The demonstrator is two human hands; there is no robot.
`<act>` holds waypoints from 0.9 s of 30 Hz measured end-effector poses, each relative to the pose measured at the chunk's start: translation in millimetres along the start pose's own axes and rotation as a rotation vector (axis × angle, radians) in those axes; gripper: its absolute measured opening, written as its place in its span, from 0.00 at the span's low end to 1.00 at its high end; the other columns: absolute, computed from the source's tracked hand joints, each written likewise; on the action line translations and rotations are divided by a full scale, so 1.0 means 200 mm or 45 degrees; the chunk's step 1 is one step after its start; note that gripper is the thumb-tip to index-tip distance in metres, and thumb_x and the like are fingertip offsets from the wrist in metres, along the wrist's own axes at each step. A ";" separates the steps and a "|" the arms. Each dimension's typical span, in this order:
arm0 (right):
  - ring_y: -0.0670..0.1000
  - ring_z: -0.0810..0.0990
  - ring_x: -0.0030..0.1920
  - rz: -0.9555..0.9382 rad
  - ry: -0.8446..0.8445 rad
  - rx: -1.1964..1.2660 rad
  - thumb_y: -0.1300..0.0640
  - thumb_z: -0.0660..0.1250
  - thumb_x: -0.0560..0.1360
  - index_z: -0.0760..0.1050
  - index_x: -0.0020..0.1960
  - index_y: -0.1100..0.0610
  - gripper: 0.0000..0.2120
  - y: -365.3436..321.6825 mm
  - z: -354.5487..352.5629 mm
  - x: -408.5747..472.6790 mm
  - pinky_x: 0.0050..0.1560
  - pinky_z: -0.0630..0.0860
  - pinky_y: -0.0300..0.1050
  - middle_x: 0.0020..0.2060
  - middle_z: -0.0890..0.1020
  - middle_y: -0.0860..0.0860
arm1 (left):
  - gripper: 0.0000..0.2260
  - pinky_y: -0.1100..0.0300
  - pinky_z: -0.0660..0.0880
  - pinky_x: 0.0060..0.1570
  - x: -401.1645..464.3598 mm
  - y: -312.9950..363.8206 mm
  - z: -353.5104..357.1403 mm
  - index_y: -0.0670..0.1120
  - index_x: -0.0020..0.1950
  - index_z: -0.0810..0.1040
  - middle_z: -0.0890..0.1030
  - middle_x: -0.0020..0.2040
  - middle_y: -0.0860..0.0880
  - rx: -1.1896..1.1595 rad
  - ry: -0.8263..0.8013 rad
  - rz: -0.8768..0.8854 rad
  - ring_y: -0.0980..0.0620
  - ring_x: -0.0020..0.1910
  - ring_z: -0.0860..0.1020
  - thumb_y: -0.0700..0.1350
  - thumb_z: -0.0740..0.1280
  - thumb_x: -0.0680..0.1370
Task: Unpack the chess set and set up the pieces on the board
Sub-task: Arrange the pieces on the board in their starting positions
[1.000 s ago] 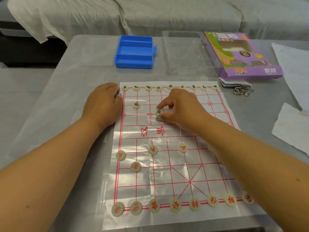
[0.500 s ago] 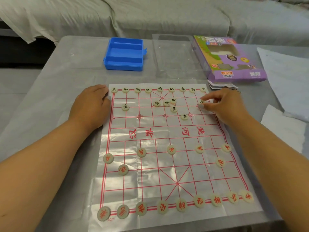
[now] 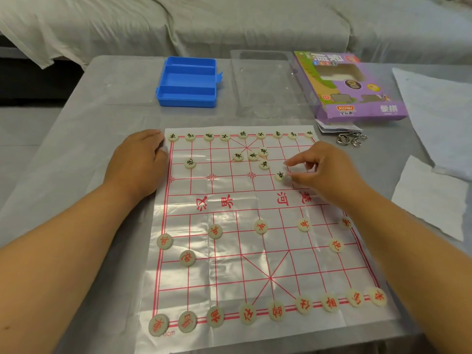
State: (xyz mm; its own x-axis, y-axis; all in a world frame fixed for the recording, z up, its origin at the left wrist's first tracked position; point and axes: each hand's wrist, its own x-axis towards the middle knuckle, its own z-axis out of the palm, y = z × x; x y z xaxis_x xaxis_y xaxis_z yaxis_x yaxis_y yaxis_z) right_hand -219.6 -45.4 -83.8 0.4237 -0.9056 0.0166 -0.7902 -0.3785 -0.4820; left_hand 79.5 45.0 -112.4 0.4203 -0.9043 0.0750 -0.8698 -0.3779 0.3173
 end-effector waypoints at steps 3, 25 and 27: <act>0.45 0.70 0.42 -0.009 -0.042 -0.070 0.44 0.72 0.67 0.80 0.54 0.45 0.16 -0.03 0.04 0.00 0.51 0.74 0.50 0.44 0.75 0.46 | 0.20 0.50 0.61 0.71 0.00 0.00 0.00 0.43 0.73 0.67 0.68 0.72 0.45 0.005 0.003 0.004 0.45 0.71 0.65 0.46 0.54 0.82; 0.49 0.71 0.47 -0.071 0.001 -0.203 0.41 0.70 0.68 0.79 0.57 0.45 0.18 -0.16 0.09 0.10 0.49 0.68 0.45 0.42 0.71 0.46 | 0.20 0.50 0.60 0.72 0.00 0.00 0.00 0.43 0.74 0.66 0.67 0.73 0.45 0.027 -0.012 -0.013 0.46 0.72 0.64 0.47 0.54 0.82; 0.49 0.71 0.47 -0.052 -0.014 -0.201 0.41 0.70 0.69 0.80 0.56 0.46 0.18 -0.17 0.10 0.10 0.49 0.68 0.45 0.43 0.71 0.46 | 0.20 0.51 0.60 0.72 0.00 0.00 0.00 0.43 0.73 0.66 0.67 0.73 0.45 0.027 -0.008 -0.007 0.46 0.72 0.64 0.47 0.54 0.82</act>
State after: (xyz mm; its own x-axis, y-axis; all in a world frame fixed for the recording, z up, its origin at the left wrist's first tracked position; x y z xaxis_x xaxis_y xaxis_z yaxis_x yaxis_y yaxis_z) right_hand -175.3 -47.4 -85.2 0.4609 -0.8871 0.0234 -0.8317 -0.4410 -0.3372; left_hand 79.8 44.4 -112.9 0.4236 -0.9034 0.0670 -0.8727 -0.3872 0.2974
